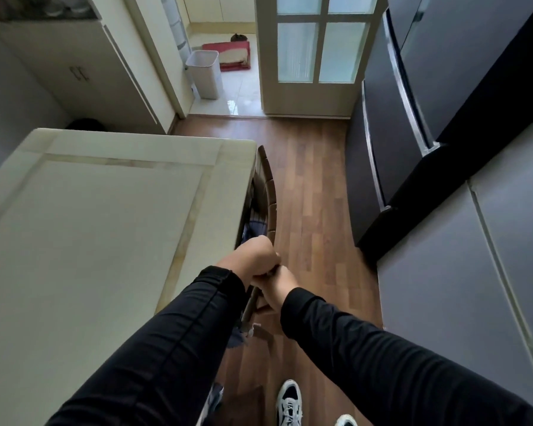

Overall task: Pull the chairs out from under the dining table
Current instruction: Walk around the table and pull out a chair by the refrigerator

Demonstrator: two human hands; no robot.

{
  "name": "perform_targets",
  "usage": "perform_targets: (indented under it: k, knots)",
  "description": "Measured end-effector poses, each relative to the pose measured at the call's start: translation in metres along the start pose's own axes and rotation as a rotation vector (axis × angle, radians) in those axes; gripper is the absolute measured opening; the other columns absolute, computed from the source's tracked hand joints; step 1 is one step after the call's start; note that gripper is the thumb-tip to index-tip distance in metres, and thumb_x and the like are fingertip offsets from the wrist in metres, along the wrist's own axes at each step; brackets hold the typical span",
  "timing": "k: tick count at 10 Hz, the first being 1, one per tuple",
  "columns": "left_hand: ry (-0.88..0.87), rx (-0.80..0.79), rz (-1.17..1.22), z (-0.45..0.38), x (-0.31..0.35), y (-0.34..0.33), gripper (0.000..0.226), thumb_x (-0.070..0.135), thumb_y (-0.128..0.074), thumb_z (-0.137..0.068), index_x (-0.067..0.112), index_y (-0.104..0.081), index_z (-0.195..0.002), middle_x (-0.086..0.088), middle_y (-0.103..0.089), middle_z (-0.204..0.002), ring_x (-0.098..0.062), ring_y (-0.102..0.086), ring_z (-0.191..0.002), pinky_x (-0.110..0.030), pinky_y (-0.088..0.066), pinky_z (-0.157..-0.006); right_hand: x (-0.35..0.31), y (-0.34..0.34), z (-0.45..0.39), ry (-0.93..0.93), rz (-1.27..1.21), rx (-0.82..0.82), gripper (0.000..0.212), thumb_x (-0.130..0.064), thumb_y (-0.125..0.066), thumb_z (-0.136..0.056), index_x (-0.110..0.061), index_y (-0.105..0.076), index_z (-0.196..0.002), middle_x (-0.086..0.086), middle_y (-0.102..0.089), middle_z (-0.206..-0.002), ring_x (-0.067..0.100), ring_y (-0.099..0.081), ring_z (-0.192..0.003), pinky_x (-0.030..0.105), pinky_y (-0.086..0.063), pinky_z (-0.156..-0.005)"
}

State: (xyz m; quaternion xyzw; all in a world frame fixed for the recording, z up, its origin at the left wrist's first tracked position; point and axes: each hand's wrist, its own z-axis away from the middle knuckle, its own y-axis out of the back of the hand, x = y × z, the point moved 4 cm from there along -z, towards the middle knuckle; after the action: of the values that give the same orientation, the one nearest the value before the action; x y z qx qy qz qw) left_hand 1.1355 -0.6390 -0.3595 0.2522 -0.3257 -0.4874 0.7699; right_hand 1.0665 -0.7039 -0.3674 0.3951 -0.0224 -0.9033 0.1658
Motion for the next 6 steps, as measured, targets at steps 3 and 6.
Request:
perform_targets:
  k: [3, 6]
  knots:
    - [-0.024, 0.015, -0.077, -0.004, 0.01, -0.004, 0.021, 0.024, -0.057, -0.086, 0.005, -0.062, -0.095, -0.008, -0.057, -0.082, -0.028, -0.055, -0.08, -0.03, -0.044, -0.071, -0.003, 0.005, 0.004, -0.21, -0.133, -0.16, 0.026, -0.011, -0.053, -0.093, 0.005, -0.054, -0.113, 0.031, -0.062, -0.112, 0.051, -0.062, -0.105, 0.064, -0.051, -0.088]
    - [-0.038, -0.036, -0.142, 0.002, 0.019, -0.004, 0.039, 0.03, -0.058, -0.089, 0.001, -0.062, -0.115, -0.013, -0.067, -0.104, -0.03, -0.063, -0.099, -0.032, -0.046, -0.078, 0.012, 0.015, -0.001, -0.101, -0.072, 0.024, 0.029, -0.037, -0.064, -0.085, -0.022, -0.064, -0.11, 0.009, -0.069, -0.117, 0.028, -0.069, -0.102, 0.041, -0.059, -0.085]
